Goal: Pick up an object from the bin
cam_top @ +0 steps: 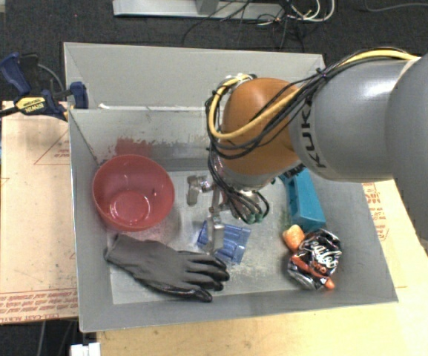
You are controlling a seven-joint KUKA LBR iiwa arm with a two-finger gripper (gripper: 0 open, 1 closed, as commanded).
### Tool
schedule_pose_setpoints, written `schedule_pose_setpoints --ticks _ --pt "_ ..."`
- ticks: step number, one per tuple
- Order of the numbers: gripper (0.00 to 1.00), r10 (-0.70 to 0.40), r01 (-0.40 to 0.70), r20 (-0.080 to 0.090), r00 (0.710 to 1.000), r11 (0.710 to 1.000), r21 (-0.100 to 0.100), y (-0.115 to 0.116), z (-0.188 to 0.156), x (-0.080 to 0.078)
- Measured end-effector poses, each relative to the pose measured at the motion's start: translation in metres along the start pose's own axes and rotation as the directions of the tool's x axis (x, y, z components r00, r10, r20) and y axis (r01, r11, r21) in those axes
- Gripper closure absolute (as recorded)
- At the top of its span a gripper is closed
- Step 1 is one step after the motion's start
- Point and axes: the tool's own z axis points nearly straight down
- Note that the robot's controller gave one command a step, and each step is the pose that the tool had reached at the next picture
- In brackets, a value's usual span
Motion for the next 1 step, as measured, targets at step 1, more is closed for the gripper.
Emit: schedule_pose_setpoints --ticks 1 --pt "0.00 -0.223 0.223 0.006 0.975 0.975 0.001 -0.0074 -0.0257 0.0403"
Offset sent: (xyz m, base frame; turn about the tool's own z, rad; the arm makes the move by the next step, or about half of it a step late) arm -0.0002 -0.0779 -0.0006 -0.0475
